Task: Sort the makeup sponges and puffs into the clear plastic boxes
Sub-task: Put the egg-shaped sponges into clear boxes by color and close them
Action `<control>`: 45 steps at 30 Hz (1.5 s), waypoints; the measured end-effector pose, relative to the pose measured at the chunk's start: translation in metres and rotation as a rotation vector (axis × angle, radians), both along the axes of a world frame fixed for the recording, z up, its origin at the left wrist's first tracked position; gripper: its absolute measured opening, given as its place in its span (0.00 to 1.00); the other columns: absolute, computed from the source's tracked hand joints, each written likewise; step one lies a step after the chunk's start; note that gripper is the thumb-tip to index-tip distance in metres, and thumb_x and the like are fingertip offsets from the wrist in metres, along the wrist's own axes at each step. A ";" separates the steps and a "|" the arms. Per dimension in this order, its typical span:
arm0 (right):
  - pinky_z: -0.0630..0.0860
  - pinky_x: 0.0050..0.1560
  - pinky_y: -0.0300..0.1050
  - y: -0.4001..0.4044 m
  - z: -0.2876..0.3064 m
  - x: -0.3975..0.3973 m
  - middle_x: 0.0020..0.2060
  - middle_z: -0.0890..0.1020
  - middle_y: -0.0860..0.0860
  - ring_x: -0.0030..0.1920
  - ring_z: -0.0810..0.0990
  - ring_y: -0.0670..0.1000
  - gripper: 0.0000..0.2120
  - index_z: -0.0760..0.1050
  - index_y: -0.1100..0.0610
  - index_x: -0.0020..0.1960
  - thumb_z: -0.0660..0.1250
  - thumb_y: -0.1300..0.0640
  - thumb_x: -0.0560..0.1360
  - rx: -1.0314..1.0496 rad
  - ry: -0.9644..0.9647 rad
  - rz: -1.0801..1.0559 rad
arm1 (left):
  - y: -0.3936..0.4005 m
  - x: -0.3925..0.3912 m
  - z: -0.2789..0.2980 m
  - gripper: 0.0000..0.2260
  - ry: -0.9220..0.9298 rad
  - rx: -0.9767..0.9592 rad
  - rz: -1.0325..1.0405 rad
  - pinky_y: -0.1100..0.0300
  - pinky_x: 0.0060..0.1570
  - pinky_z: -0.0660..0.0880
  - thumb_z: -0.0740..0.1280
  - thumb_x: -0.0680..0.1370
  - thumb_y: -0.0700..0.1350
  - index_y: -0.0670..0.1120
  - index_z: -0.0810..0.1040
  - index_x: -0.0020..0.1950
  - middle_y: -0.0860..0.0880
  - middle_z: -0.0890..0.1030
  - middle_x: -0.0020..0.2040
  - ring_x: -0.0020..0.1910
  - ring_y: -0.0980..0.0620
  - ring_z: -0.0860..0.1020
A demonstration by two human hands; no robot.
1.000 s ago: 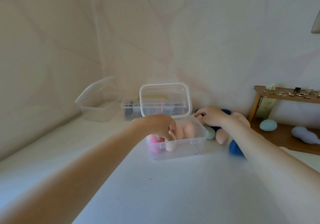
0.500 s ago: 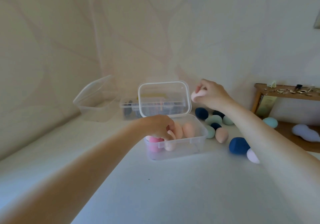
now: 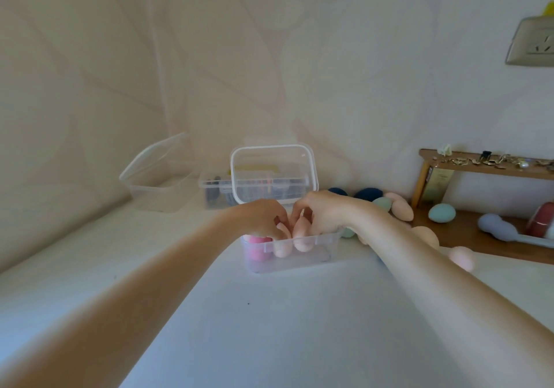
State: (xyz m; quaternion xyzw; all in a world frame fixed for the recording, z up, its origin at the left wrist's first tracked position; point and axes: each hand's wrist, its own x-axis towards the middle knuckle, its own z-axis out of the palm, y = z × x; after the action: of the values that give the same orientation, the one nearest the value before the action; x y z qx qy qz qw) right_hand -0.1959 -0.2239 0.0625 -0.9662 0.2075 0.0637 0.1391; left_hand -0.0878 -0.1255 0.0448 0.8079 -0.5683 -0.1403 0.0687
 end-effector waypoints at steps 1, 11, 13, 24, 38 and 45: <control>0.68 0.31 0.36 0.000 0.000 0.001 0.39 0.75 0.45 0.35 0.71 0.44 0.09 0.76 0.49 0.49 0.63 0.61 0.73 -0.001 0.012 0.002 | 0.000 0.000 0.000 0.13 0.004 -0.004 0.002 0.67 0.38 0.67 0.65 0.76 0.44 0.44 0.78 0.59 0.49 0.76 0.47 0.46 0.51 0.73; 0.65 0.34 0.40 0.002 -0.008 0.009 0.43 0.73 0.52 0.41 0.70 0.52 0.05 0.70 0.57 0.47 0.65 0.58 0.73 -0.069 0.086 -0.030 | -0.003 -0.004 0.003 0.12 0.001 0.003 0.023 0.63 0.40 0.67 0.64 0.76 0.46 0.44 0.77 0.57 0.50 0.74 0.46 0.45 0.50 0.72; 0.67 0.38 0.42 0.001 -0.011 0.013 0.44 0.74 0.53 0.42 0.71 0.52 0.03 0.70 0.57 0.46 0.64 0.58 0.74 -0.076 0.072 -0.020 | -0.006 -0.006 0.005 0.12 0.004 -0.006 0.044 0.61 0.45 0.68 0.65 0.76 0.47 0.45 0.77 0.56 0.50 0.74 0.47 0.46 0.51 0.73; 0.65 0.32 0.39 -0.004 -0.015 0.014 0.42 0.73 0.52 0.40 0.70 0.53 0.03 0.70 0.57 0.45 0.61 0.63 0.75 -0.129 0.068 0.017 | -0.020 -0.016 -0.011 0.14 -0.031 -0.133 0.124 0.65 0.28 0.63 0.66 0.73 0.47 0.48 0.67 0.29 0.52 0.70 0.28 0.29 0.54 0.69; 0.66 0.36 0.37 -0.009 -0.016 0.019 0.32 0.68 0.46 0.33 0.67 0.48 0.16 0.63 0.49 0.33 0.62 0.62 0.75 -0.082 0.096 0.004 | -0.022 -0.016 -0.012 0.16 -0.026 -0.108 0.129 0.66 0.29 0.62 0.64 0.75 0.47 0.48 0.64 0.30 0.52 0.69 0.29 0.29 0.56 0.67; 0.80 0.49 0.48 -0.032 0.026 -0.013 0.45 0.82 0.57 0.38 0.82 0.53 0.03 0.77 0.60 0.46 0.67 0.66 0.73 0.264 -0.278 -0.154 | -0.023 -0.017 -0.005 0.07 -0.014 -0.054 0.107 0.59 0.41 0.70 0.65 0.76 0.47 0.43 0.74 0.47 0.45 0.77 0.45 0.42 0.48 0.74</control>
State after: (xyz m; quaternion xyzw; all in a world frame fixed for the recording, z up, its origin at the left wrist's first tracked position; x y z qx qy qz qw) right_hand -0.2091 -0.2559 0.0882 -0.9203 0.2496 -0.0543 0.2963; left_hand -0.1044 -0.1484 0.0397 0.8360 -0.5283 -0.1153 0.0937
